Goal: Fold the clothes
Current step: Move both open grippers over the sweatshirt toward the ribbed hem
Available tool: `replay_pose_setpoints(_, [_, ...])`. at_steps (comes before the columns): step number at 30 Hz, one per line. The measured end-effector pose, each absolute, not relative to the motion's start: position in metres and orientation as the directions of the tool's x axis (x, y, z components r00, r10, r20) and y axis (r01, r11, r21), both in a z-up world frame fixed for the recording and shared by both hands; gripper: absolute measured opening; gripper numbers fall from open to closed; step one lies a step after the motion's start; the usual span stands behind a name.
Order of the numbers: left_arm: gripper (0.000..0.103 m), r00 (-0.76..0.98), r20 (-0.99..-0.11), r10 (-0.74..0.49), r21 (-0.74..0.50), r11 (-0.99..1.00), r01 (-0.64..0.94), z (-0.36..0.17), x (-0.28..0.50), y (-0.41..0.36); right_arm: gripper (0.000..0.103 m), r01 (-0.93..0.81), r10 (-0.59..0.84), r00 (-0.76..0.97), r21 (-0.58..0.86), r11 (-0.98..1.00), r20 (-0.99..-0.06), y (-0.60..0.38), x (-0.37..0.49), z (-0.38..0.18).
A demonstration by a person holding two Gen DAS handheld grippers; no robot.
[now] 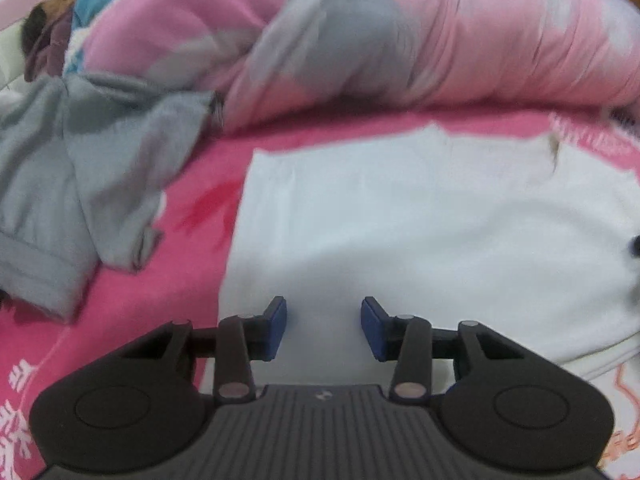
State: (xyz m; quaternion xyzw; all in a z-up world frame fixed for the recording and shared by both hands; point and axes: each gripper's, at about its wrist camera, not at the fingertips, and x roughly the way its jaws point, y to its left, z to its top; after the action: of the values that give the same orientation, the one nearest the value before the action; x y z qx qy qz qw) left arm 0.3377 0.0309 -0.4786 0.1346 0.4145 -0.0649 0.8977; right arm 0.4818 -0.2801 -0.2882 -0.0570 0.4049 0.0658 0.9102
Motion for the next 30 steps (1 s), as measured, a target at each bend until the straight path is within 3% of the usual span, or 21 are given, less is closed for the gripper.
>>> replay_pose_setpoints(1, [0.043,0.651,-0.759,0.000,0.199,0.952,0.233,-0.481,0.337,0.030,0.010,-0.144,0.053,0.660,-0.057,0.988,-0.750,-0.291,0.482,-0.293])
replay_pose_setpoints(3, [0.043,0.656,-0.755,0.010,0.222,0.945,0.241,-0.484,0.335,0.027,0.005,-0.128,0.075,0.655,-0.013,0.992,-0.752,-0.317,0.479,-0.298])
replay_pose_setpoints(10, [0.043,0.662,-0.748,0.042,0.270,0.931,0.246,-0.486,0.336,0.021,0.008,-0.087,0.075,0.687,0.021,0.996,-0.723,-0.342,0.478,-0.282])
replay_pose_setpoints(13, [0.043,0.672,-0.739,0.052,0.291,0.924,0.248,-0.488,0.336,0.017,0.008,-0.183,0.165,0.704,0.048,0.982,-0.691,-0.335,0.474,-0.274])
replay_pose_setpoints(18, [0.043,0.684,-0.728,0.053,0.309,0.916,0.257,-0.490,0.335,0.015,0.008,-0.253,0.157,0.636,-0.012,0.967,-0.756,-0.325,0.475,-0.312])
replay_pose_setpoints(24, [0.044,0.736,-0.676,0.041,0.350,0.896,0.272,-0.476,0.320,0.010,0.009,-0.298,0.257,0.663,0.067,0.952,-0.703,-0.319,0.456,-0.274])
replay_pose_setpoints(30, [0.044,0.691,-0.721,0.052,0.384,0.860,0.336,-0.489,0.306,-0.002,0.008,-0.367,0.242,0.575,0.019,0.930,-0.781,-0.296,0.450,-0.315])
